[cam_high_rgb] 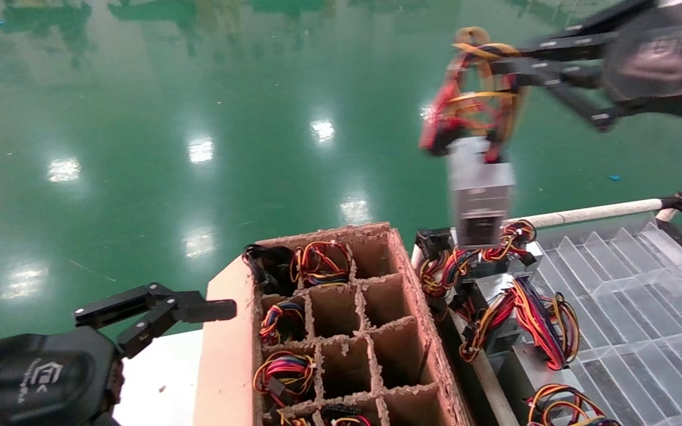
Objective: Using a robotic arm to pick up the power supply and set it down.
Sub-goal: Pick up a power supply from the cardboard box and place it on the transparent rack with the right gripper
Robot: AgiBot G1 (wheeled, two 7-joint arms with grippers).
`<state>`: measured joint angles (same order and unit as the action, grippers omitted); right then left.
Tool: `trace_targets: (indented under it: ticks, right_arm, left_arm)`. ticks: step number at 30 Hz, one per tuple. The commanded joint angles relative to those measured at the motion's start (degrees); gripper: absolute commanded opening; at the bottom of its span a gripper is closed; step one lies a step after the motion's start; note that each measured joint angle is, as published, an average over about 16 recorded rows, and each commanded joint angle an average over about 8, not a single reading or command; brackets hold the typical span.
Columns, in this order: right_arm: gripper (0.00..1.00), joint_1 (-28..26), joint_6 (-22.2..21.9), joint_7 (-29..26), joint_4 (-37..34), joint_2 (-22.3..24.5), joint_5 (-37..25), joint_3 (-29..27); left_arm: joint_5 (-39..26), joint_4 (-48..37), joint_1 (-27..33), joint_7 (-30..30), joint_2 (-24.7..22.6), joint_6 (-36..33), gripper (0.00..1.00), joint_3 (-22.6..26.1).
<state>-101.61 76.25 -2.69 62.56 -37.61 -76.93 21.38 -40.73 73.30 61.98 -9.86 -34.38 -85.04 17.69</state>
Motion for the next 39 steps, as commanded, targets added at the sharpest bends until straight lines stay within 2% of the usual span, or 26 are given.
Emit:
trace_targets:
  ticks: [1, 8, 19, 29, 39]
  right_arm:
    - [0.00, -1.65, 1.10, 0.88, -1.36, 1.50, -0.85, -0.12]
    - [0.00, -4.57, 4.30, 4.80, -6.19, 5.46, -4.05, 0.49]
    - [0.00, -4.94, 6.87, 10.17, -11.99, 9.16, -7.07, 1.48]
    - [0.00, -3.18, 8.24, 13.55, -16.38, 8.92, -9.38, 3.43]
    - [0.00, -0.41, 7.47, 15.43, -19.16, 5.86, -10.26, 4.96]
  left_arm:
    - [0.00, 0.00, 0.00, 0.00, 0.00, 0.00, 1.00, 0.00]
    - [0.01, 0.00, 0.00, 0.01, 0.01, 0.01, 1.00, 0.02]
    - [0.03, 0.00, 0.01, 0.02, 0.02, 0.02, 1.00, 0.05]
    - [0.05, 0.00, 0.02, 0.03, 0.03, 0.03, 1.00, 0.07]
    - [0.06, 0.00, 0.02, 0.05, 0.04, 0.04, 1.00, 0.09]
